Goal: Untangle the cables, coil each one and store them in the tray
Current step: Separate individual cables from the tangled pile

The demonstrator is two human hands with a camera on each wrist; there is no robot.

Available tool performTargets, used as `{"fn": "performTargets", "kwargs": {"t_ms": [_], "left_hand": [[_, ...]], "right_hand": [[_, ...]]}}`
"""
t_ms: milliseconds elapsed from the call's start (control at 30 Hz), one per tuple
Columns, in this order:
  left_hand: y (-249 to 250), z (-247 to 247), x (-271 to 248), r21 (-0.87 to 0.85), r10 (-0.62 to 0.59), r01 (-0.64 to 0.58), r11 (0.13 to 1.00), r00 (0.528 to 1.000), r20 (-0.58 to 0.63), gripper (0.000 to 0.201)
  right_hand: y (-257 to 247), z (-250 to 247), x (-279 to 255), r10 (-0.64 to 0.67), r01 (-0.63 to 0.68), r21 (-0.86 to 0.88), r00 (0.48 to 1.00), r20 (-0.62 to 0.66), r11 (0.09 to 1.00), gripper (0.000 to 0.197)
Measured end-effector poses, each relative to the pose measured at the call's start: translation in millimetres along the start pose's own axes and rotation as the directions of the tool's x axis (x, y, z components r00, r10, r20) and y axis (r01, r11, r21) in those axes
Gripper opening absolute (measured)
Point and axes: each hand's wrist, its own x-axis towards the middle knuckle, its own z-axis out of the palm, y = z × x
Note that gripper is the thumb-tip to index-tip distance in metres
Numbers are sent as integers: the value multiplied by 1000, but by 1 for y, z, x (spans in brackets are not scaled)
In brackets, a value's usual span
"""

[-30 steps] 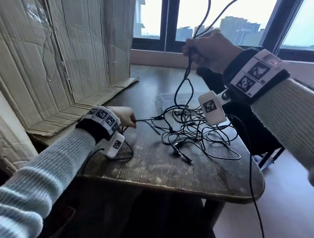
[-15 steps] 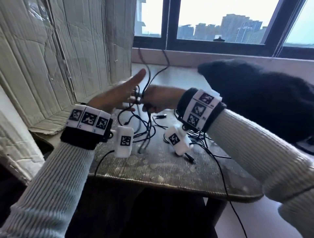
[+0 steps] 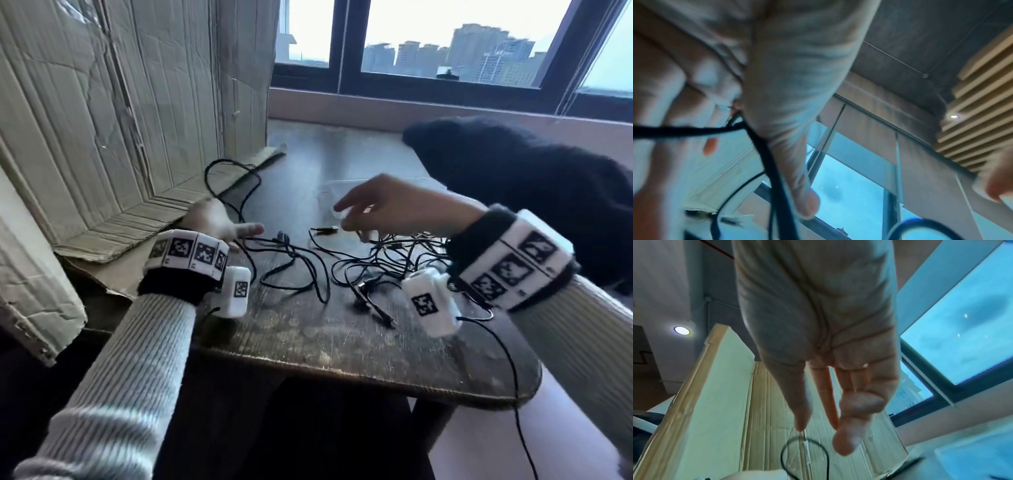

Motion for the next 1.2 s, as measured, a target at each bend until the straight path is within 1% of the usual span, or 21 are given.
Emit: {"fn": "performTargets", "kwargs": {"t_ms": [100,167,200,267,300,333,367,433,467,500,533,600,667,767,800,867,967,1000,1067,1133,1200], "left_hand": [[-5,-4,3,123,-44,46,991,999,-18,89],[-1,-6,1,132,-59,62,989,998,-23,109],[3,-6,-3,158,-61,62,985,998,-12,109],[11,-3,-10,221,5,-8,975,1000,14,85],[15,0,-13,235,49,-55,971,998,32,77],[19,4,-16,250,83,-92,964,995,46,76],[24,7,-21,251,133,-138,958,990,35,77],[35,11,-32,183,270,-260,948,962,-33,70],[41,13,-37,133,330,-321,938,942,-58,63],[47,14,-43,83,386,-380,921,920,-68,55],[51,15,-48,30,436,-435,900,897,-66,49],[57,19,-60,-87,513,-515,853,857,-51,39],[60,25,-68,-174,563,-560,810,826,-40,31],[65,36,-75,-253,615,-599,760,788,-16,27],[67,38,-77,-271,630,-607,747,776,-2,27],[73,41,-82,-297,656,-622,724,754,21,28],[83,44,-88,-318,706,-662,679,707,33,27],[87,44,-89,-331,721,-671,664,692,42,28],[95,43,-90,-379,748,-672,636,658,89,32],[107,44,-87,-426,788,-682,594,601,137,41],[120,45,-82,-482,824,-688,542,547,146,35]], "right_hand": [[17,-3,-25,78,-74,-98,997,30,992,35],[27,3,-38,116,-81,-243,984,133,967,36],[31,6,-44,136,-66,-319,970,201,945,36],[36,13,-53,188,-39,-426,931,312,904,36],[39,15,-55,200,-33,-449,922,331,893,36],[42,17,-55,196,-28,-460,927,321,888,35],[44,18,-56,160,-26,-444,950,267,896,34],[51,13,-55,48,-44,-305,999,6,951,34],[56,7,-58,1,-36,-246,990,-141,969,37],[62,-1,-62,-23,-40,-255,971,-236,966,43],[70,-8,-68,-22,-66,-321,965,-262,945,51],[85,-17,-80,48,-116,-471,987,-154,874,62],[96,-15,-87,135,-131,-536,990,-31,834,55],[94,-3,-86,91,-119,-425,992,-85,897,29],[92,1,-84,76,-108,-399,993,-93,911,27],[90,5,-79,67,-83,-400,996,-54,913,32],[85,5,-72,80,-62,-429,996,26,901,13],[80,2,-70,66,-51,-433,998,20,900,11],[69,-10,-64,-6,-35,-395,995,-103,918,14],[57,-28,-59,-100,-3,-375,962,-254,927,16],[45,-46,-53,-150,22,-353,928,-340,935,16]]}}
